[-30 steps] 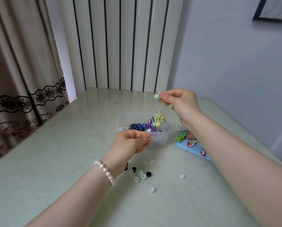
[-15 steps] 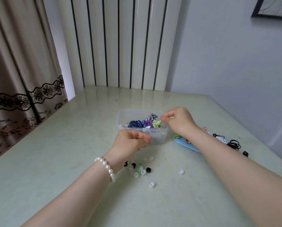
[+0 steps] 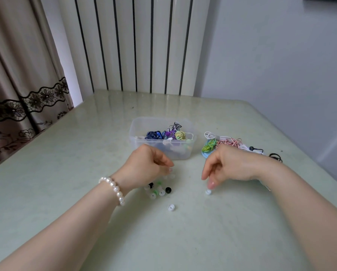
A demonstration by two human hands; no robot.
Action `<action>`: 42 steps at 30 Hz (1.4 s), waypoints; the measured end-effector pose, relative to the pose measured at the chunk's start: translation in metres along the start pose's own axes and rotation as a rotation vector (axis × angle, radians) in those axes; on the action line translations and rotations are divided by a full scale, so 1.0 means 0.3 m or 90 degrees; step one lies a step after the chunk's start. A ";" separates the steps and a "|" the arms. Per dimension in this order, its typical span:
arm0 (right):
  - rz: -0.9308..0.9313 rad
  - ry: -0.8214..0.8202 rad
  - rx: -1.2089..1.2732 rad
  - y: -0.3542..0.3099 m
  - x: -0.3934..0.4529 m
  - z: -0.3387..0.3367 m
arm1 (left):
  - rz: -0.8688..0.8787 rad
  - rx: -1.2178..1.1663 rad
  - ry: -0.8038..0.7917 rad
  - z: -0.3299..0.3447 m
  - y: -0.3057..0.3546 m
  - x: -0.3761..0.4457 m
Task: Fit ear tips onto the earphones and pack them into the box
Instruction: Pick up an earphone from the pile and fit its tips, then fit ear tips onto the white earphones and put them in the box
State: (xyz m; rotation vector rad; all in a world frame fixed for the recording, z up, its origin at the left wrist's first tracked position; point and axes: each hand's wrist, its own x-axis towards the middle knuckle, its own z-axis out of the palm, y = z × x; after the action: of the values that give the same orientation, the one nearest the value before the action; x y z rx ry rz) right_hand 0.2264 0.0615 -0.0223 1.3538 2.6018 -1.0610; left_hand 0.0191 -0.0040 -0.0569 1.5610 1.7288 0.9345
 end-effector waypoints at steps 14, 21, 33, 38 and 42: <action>-0.019 0.244 0.163 0.104 -0.004 -0.066 | -0.014 0.026 0.049 -0.009 -0.024 0.014; 0.002 0.577 0.078 0.175 0.029 -0.064 | 0.026 0.053 0.027 0.042 -0.010 -0.002; 0.110 0.394 -0.082 0.231 0.000 -0.096 | 0.053 0.093 0.031 0.057 -0.018 0.000; 0.055 0.509 -0.049 0.225 -0.003 -0.094 | 0.042 0.074 0.028 0.055 -0.017 -0.002; -0.091 0.599 0.177 0.163 -0.025 -0.102 | 0.034 0.019 0.034 0.052 -0.007 -0.009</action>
State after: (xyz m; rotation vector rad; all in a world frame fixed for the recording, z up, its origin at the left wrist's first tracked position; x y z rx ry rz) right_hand 0.2754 0.0930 -0.0238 2.1840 3.2927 -0.9797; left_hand 0.0311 -0.0053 -0.0673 1.6213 1.7528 0.9898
